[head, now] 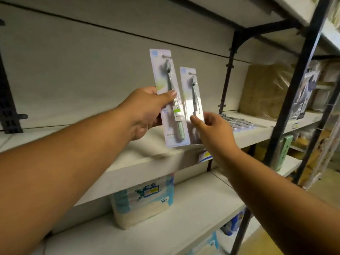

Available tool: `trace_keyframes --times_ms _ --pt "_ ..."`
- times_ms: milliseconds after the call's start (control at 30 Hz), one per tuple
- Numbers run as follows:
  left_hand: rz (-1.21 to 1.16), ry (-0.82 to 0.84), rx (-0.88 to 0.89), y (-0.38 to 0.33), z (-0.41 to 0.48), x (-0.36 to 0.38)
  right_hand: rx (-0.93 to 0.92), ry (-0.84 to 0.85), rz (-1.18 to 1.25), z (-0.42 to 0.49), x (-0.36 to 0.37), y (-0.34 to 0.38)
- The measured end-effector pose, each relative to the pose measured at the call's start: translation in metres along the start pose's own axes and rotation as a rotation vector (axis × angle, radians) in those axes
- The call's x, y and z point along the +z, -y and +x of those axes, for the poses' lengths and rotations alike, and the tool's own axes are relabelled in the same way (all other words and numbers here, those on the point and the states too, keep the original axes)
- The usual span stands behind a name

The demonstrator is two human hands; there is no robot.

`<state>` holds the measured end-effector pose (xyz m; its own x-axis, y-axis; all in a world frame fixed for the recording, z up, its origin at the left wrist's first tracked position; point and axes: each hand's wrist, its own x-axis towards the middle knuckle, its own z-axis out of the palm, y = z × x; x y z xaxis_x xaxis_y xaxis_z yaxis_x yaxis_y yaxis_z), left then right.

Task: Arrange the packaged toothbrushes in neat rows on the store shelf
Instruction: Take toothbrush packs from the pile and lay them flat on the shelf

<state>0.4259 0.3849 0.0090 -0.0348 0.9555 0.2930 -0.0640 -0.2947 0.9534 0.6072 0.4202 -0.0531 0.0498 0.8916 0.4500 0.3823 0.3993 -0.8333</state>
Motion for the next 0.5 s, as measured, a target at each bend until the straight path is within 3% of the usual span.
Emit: trace_keyframes --times_ms 200,367,500 --pt "0.019 -0.107 -0.090 0.021 0.036 -0.009 0.059 0.071 -0.008 0.056 0.006 -0.017" --pt "0.003 -0.186 -0.117 0.024 0.055 0.004 0.181 0.120 0.201 0.097 0.000 -0.025" --pt "0.067 -0.227 -0.125 0.026 0.071 0.023 0.149 0.307 0.151 0.119 -0.021 -0.029"
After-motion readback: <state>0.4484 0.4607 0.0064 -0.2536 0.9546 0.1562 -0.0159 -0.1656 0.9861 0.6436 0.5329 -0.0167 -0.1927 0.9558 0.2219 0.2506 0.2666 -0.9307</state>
